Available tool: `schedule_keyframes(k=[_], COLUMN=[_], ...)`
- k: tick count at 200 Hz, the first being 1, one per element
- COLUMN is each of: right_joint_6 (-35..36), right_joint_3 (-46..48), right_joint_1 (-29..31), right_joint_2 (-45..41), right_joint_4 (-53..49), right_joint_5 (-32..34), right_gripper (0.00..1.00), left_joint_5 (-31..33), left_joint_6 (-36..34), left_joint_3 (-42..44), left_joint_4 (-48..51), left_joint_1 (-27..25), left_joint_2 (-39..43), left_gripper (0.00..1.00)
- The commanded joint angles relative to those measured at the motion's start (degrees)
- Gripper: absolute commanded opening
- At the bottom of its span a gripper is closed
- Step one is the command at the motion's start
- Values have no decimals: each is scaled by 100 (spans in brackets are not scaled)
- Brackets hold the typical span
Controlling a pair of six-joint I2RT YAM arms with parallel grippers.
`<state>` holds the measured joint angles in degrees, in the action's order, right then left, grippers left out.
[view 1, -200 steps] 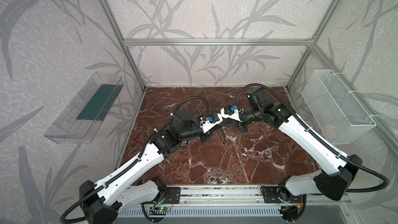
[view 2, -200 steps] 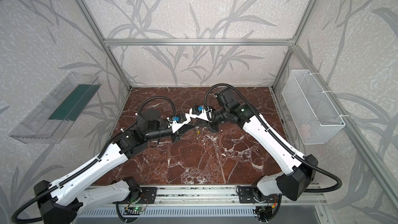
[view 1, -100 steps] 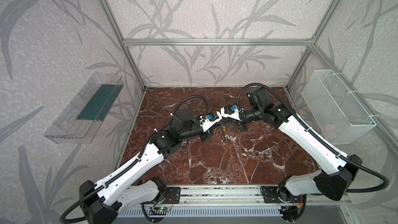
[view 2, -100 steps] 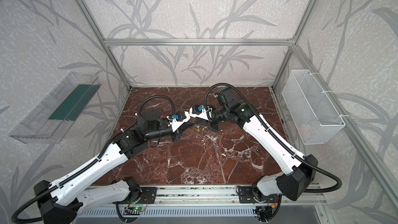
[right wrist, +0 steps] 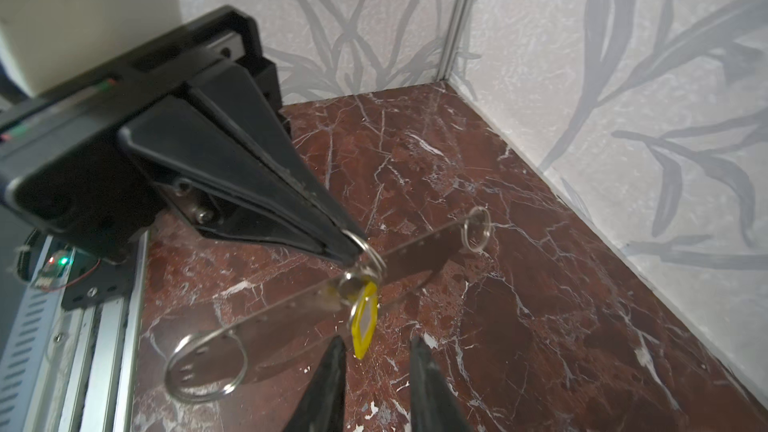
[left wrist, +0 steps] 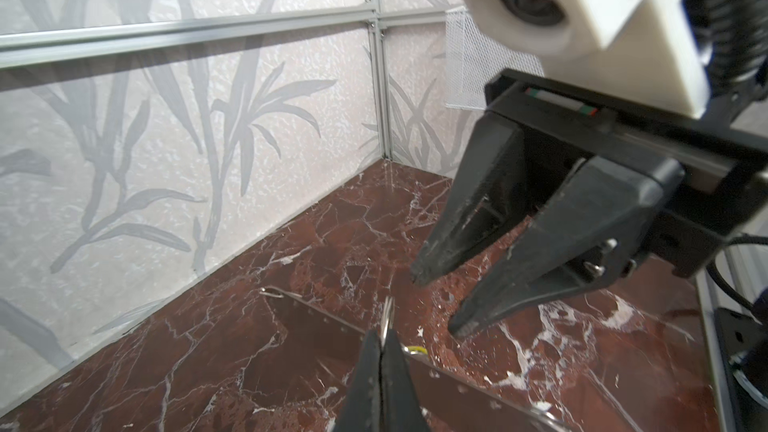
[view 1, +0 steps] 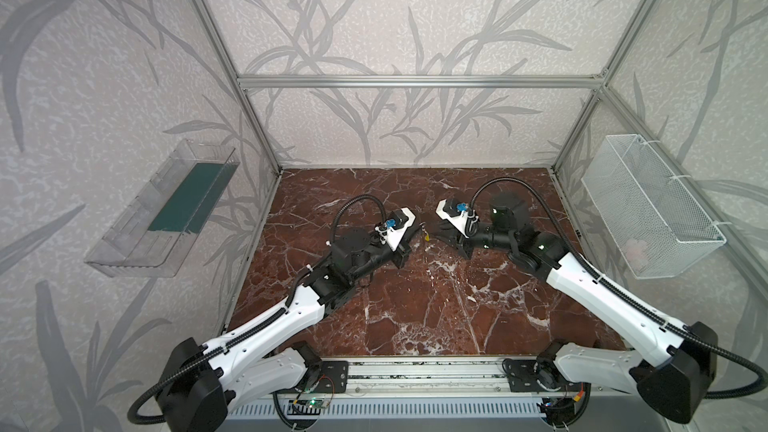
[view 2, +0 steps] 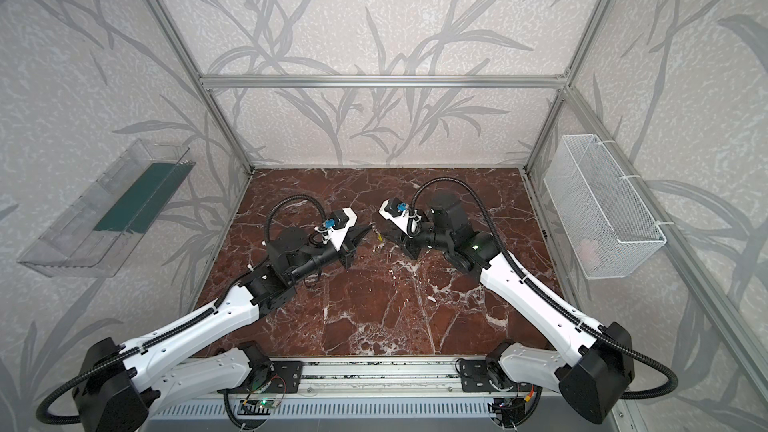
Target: Put the keys on the keyring
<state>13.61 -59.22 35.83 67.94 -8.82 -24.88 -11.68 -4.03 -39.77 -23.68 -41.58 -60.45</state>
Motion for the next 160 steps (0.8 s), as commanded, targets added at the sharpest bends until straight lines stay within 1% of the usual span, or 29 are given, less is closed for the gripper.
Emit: schedule_keyframes(k=[1, 12, 28, 38, 49, 67, 104, 160], right_joint_6=[-1090, -1289, -1481, -1572, -1615, -1678, -1725, -1648], right_joint_3=[292, 503, 736, 796, 762, 650, 631, 575], right_joint_1=[13, 12, 16, 12, 15, 19, 53, 177], right_joint_2=[-238, -336, -460, -505, -506, -440, -335, -231], right_joint_4=[1296, 1648, 2069, 2209, 2228, 2161, 2138, 2040], right_joint_5=[580, 658, 608, 567, 527, 291, -109, -446], right_gripper=[28, 29, 30, 30, 29, 23, 14, 12], left_joint_5=[361, 242, -13, -36, -117, -281, -392, -574], left_joint_6=[461, 553, 643, 710, 745, 760, 850, 904], left_joint_3=[175, 341, 533, 607, 653, 672, 694, 666], left_joint_4=[-1578, -1924, -2312, -2456, -2537, -2550, -2629, -2649], left_joint_1=[-26, -30, -25, -25, -28, -30, -35, -34], left_joint_2=[-46, -86, -138, -167, -205, -213, -205, -220], left_gripper=[0, 0, 0, 0, 0, 0, 0, 0])
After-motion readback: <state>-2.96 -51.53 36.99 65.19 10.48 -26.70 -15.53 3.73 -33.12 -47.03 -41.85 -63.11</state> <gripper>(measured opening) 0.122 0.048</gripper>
